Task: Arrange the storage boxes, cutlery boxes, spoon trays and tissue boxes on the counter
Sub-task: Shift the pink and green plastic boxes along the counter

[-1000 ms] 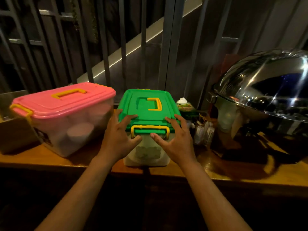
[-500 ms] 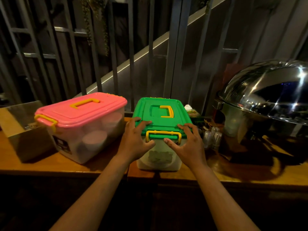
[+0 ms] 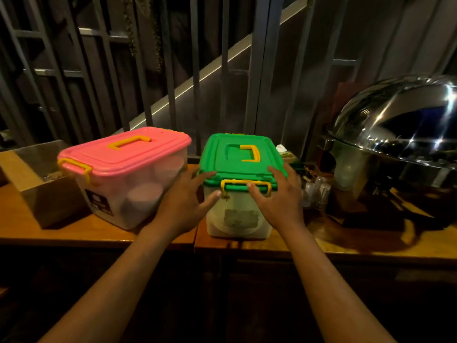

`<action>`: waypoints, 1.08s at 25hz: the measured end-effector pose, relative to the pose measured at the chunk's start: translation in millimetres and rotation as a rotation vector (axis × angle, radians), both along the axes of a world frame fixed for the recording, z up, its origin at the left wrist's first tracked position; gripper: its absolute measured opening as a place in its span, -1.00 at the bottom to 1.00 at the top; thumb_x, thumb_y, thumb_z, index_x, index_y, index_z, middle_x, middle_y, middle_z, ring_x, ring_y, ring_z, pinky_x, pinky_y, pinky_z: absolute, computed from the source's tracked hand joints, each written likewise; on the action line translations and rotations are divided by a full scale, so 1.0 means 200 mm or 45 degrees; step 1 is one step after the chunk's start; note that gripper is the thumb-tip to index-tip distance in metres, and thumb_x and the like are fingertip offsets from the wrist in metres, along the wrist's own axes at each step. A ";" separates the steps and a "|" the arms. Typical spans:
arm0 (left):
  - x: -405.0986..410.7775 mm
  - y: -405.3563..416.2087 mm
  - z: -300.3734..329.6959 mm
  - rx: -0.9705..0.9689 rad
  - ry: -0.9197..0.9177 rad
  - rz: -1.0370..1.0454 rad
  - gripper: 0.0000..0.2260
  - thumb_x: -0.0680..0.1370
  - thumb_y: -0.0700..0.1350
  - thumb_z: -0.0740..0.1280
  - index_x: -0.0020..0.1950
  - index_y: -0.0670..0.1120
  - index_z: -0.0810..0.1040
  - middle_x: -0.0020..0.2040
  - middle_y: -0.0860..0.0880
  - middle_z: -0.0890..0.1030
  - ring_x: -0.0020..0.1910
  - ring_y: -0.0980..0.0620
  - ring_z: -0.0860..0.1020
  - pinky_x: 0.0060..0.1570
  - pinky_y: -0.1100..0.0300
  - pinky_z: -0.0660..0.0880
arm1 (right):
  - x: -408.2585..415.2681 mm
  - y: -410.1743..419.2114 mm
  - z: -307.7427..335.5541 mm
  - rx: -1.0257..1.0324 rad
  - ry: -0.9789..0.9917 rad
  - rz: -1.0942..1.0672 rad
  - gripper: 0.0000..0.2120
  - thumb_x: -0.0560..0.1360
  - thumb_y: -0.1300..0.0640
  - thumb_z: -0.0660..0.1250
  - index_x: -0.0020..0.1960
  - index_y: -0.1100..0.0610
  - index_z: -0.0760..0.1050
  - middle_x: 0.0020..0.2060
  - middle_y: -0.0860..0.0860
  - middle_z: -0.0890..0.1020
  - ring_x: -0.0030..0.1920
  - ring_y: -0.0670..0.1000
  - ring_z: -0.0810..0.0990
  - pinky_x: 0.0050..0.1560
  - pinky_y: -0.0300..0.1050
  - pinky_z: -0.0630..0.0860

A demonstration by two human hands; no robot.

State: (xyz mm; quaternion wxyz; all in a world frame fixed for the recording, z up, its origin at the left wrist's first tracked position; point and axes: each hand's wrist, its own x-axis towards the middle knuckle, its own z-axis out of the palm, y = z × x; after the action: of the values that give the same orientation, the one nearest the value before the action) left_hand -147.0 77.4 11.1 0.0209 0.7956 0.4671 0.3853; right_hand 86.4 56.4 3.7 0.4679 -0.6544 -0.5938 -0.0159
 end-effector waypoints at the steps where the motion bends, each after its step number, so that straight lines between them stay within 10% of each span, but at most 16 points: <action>1: -0.07 -0.04 0.02 0.066 -0.020 0.039 -0.54 0.48 0.21 0.28 0.33 0.06 0.52 0.35 -0.06 0.48 0.33 -0.01 0.41 0.30 0.13 0.33 | -0.07 -0.01 0.02 0.094 -0.049 -0.078 -0.34 0.34 -0.32 0.31 0.34 0.00 0.47 0.45 0.07 0.33 0.46 0.20 0.25 0.39 0.28 0.27; 9: -1.04 0.04 0.09 0.229 0.049 0.317 -0.82 0.53 -0.01 0.36 0.12 0.05 0.62 0.10 0.01 0.65 0.11 0.00 0.56 0.05 0.16 0.41 | -1.08 0.10 0.08 0.311 -0.244 0.377 -0.68 0.33 -0.11 0.36 0.02 0.00 0.61 0.00 0.02 0.62 0.04 0.11 0.58 0.15 0.11 0.48; 15: -1.59 0.44 0.08 0.026 -0.031 0.380 -0.75 0.57 0.01 0.32 0.22 0.03 0.59 0.16 -0.08 0.61 0.08 -0.11 0.56 0.05 0.05 0.45 | -1.85 0.42 0.11 -0.221 -0.506 0.394 -0.36 0.40 -0.34 0.29 0.41 -0.12 0.36 0.45 0.01 0.35 0.45 0.15 0.26 0.43 0.27 0.15; 22: -1.56 0.68 0.12 -0.546 -0.690 0.235 -0.57 0.58 0.03 0.32 0.43 -0.03 0.41 0.33 -0.10 0.49 0.07 -0.03 0.53 -0.18 0.20 0.54 | -1.81 0.44 0.02 0.032 -0.565 0.132 -0.57 0.40 -0.15 0.32 0.22 -0.03 0.52 0.24 -0.02 0.58 0.27 0.13 0.48 0.32 0.25 0.34; 27: -1.32 0.61 0.02 -0.617 -0.957 0.170 -0.42 0.43 0.01 0.42 0.44 0.02 0.39 0.31 -0.07 0.53 0.18 -0.09 0.52 0.18 -0.11 0.49 | -1.51 0.35 -0.02 0.147 -0.468 0.043 -0.53 0.27 -0.02 0.35 0.17 0.04 0.57 0.18 -0.01 0.62 0.23 0.14 0.52 0.30 0.10 0.42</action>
State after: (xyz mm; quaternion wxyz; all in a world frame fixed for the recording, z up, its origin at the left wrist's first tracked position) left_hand -411.2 199.9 15.6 0.3500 0.5406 0.5540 0.5275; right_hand -215.6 125.5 0.0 0.3885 -0.6024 -0.6784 -0.1614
